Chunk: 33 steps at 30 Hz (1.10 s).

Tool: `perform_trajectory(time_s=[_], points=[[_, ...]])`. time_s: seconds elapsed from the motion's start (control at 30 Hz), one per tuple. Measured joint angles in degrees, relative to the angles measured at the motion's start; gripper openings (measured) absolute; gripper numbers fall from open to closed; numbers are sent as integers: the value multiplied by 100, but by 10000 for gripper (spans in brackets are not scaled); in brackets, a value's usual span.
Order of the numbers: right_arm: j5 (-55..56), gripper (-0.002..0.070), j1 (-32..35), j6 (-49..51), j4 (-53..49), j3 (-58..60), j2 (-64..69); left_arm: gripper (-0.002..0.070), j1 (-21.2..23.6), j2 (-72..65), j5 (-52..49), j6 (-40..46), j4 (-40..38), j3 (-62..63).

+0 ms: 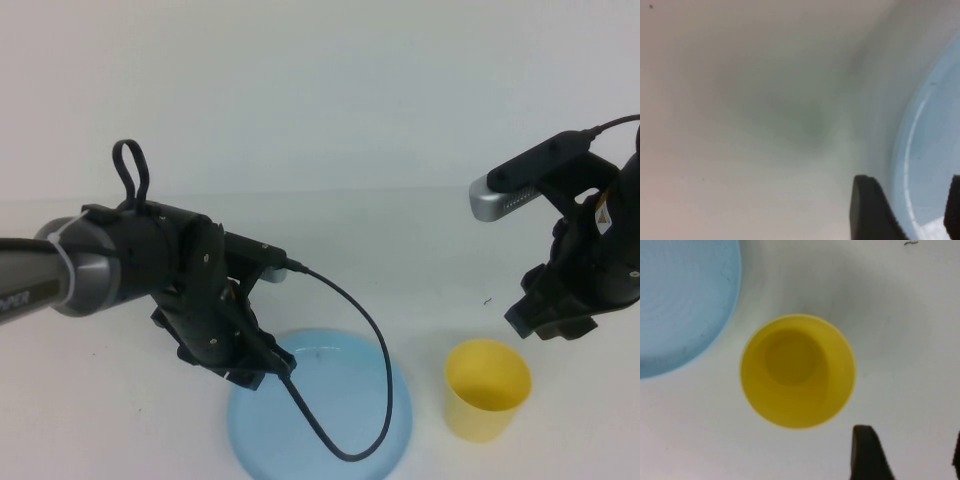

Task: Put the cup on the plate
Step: Pick up the plate from the table, then place the plate on the center of the table

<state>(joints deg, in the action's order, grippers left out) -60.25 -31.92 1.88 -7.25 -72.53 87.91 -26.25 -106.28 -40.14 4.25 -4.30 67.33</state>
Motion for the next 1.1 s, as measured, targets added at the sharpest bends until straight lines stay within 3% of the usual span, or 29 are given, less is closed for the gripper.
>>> perform_trajectory(time_s=[0.17,0.37,0.57,0.73,1.0,1.1], points=[[0,364,0,44,12,0,23,244,55,-36,0,0,13,0],[89,364,0,91,12,0,23,75,48,-244,20,112,-57,0],[114,364,0,91,33,0,24,71,48,-369,-43,203,-98,0],[125,364,0,91,35,0,24,1,48,-398,6,244,-139,105],[125,363,0,91,45,0,24,1,48,-407,-37,865,-1507,588],[125,363,0,-5,45,0,24,1,48,-407,-48,890,-1493,647]])
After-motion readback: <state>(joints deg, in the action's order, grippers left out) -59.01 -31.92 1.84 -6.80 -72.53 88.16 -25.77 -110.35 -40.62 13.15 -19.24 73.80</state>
